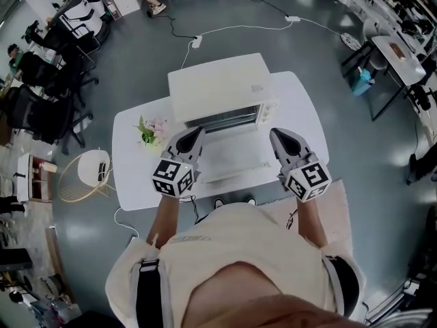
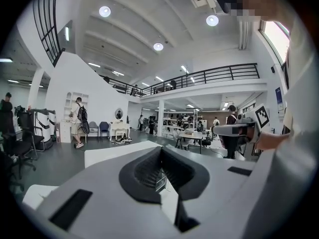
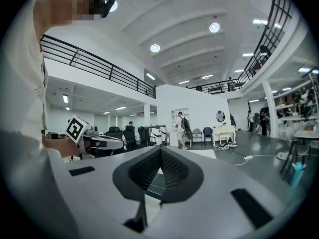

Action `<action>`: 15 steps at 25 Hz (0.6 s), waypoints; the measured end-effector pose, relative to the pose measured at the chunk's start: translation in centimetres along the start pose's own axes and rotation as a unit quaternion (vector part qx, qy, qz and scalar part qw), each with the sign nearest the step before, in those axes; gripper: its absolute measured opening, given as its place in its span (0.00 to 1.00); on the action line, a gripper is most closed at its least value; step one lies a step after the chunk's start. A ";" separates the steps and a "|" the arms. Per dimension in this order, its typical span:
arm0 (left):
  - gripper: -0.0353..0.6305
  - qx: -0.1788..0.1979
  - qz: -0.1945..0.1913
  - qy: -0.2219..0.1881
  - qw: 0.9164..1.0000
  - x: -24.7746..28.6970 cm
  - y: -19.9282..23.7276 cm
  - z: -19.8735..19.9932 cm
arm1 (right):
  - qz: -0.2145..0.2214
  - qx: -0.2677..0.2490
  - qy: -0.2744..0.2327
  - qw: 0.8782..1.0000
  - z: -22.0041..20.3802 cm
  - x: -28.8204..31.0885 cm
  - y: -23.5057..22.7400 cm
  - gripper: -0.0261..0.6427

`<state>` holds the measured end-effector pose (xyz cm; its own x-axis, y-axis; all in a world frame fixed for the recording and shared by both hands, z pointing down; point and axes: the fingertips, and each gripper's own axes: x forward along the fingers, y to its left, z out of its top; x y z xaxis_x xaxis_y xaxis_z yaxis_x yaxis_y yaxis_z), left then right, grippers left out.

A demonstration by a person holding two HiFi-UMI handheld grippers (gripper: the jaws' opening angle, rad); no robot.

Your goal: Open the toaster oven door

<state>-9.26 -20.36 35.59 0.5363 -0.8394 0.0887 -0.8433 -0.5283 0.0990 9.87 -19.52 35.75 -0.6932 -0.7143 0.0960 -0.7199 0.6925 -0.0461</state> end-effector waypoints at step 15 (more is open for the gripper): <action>0.08 -0.016 0.023 -0.006 1.000 -0.8 0.9 -0.5 | 0.000 -0.013 -0.005 1.000 0.5 0.8 -0.6 0.05</action>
<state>-10.46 -20.09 36.12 0.4956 -0.8647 0.0813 -0.8658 -0.4844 0.1258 9.75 -20.58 35.39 -0.6933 -0.7155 0.0860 -0.7192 0.6946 -0.0193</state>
